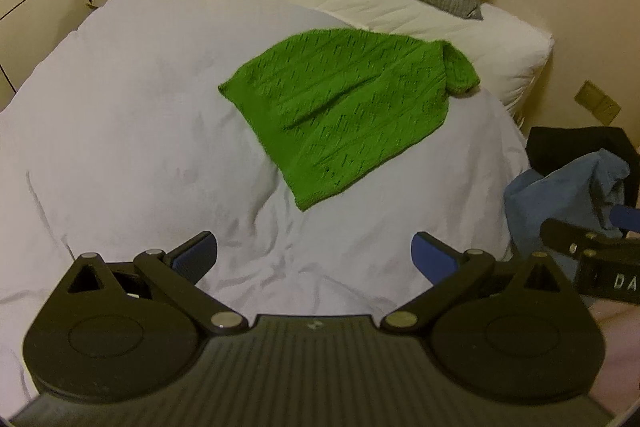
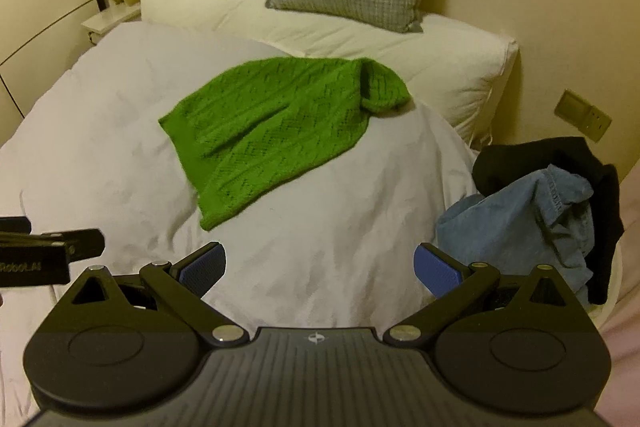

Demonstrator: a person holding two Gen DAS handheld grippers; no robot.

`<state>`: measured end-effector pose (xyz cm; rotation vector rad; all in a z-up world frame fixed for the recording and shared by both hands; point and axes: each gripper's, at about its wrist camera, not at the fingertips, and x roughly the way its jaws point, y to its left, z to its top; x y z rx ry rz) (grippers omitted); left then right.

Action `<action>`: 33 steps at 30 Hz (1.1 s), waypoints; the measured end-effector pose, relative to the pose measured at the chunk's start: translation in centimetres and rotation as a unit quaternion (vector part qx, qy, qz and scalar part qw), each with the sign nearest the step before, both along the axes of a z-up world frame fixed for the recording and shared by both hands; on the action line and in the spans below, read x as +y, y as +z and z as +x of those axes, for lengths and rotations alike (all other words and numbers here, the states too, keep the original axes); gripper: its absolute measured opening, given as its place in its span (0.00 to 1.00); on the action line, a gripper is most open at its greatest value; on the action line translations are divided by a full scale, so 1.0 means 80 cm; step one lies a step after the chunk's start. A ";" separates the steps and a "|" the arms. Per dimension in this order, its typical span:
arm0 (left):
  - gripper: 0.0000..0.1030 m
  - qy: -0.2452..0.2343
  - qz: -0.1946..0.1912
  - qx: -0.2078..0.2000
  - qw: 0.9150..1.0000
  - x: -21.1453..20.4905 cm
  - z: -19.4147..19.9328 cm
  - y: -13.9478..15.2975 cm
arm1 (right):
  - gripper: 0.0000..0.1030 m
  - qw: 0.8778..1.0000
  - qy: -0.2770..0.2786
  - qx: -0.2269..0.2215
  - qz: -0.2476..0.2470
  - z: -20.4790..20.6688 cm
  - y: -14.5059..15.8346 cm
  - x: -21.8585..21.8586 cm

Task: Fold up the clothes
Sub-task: 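Move both grippers open toward the green knit vest on the bed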

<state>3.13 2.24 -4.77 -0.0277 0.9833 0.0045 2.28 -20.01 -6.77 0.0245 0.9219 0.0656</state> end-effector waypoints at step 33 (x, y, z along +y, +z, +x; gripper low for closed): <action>0.99 0.010 0.015 0.015 1.000 -0.066 0.148 -0.015 | 1.00 0.999 0.032 0.033 0.012 0.166 -0.027 -0.055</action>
